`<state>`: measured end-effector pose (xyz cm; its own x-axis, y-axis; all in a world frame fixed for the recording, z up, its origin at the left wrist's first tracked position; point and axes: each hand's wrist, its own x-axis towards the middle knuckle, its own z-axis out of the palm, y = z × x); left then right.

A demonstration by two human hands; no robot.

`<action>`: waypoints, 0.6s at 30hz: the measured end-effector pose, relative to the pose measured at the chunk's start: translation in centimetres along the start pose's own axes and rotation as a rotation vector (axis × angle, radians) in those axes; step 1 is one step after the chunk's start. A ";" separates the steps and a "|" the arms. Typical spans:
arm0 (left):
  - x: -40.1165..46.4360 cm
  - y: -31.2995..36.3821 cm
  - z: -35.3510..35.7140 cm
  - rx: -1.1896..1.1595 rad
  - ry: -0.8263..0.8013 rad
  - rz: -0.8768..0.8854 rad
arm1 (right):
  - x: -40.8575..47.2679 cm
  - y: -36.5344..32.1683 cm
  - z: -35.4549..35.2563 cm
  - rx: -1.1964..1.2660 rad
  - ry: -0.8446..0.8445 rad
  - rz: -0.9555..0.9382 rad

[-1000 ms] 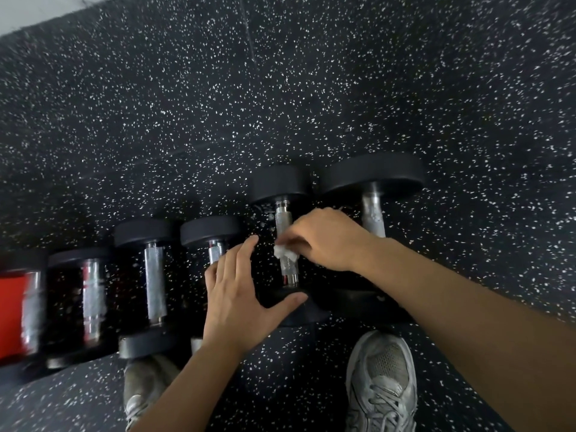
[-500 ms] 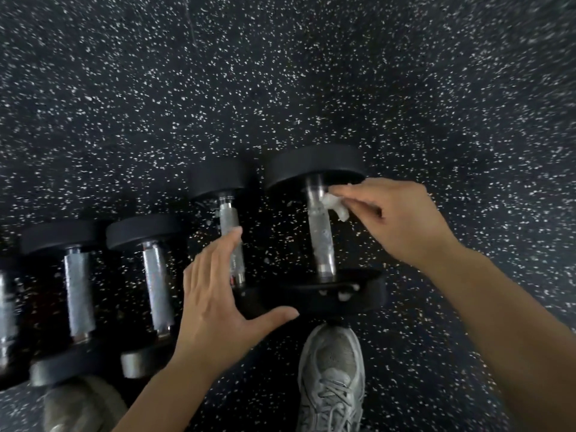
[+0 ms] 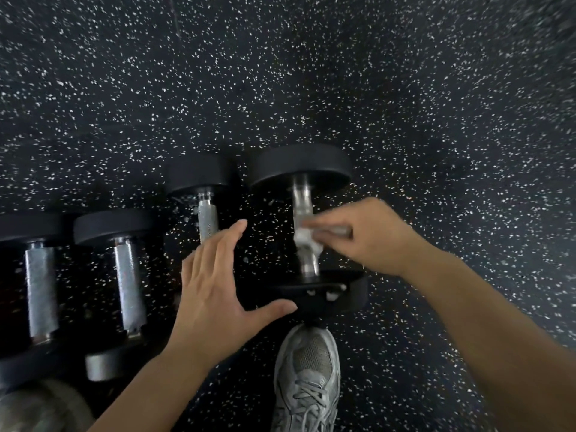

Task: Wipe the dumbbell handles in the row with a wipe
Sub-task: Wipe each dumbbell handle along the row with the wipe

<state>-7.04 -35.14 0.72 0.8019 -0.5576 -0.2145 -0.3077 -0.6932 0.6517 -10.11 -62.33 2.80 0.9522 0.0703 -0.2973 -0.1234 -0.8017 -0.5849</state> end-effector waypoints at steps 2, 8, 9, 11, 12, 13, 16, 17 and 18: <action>0.2 0.8 0.4 -0.009 -0.003 0.003 | 0.5 0.4 0.0 -0.038 0.279 0.004; 0.9 4.1 2.0 -0.040 0.009 0.055 | 0.4 1.5 0.3 -0.292 0.185 -0.024; 1.1 4.5 2.2 -0.049 0.018 0.067 | -0.2 1.4 -0.1 -0.286 0.091 -0.036; 1.3 5.0 2.3 -0.077 0.037 0.084 | -1.2 1.4 -1.1 -0.241 -0.137 -0.003; 1.5 4.9 2.3 -0.081 0.049 0.090 | -1.5 1.6 -1.4 -0.215 -0.223 0.020; 1.7 4.8 2.3 -0.077 0.054 0.094 | -1.7 1.6 -1.8 -0.198 -0.247 0.026; 1.5 4.1 2.3 -0.061 0.038 0.096 | -1.6 2.0 -1.9 -0.168 0.047 0.002; 1.5 3.9 2.3 -0.051 0.031 0.095 | -1.1 2.2 -1.7 -0.167 0.182 -0.008; 1.5 4.1 2.9 -0.042 0.009 0.099 | -0.9 2.8 -1.6 -0.172 0.294 -0.009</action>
<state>-8.60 -40.17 0.95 0.7732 -0.6182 -0.1417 -0.3637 -0.6152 0.6994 -10.86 -65.52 2.63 0.9959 -0.0765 -0.0480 -0.0898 -0.8918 -0.4434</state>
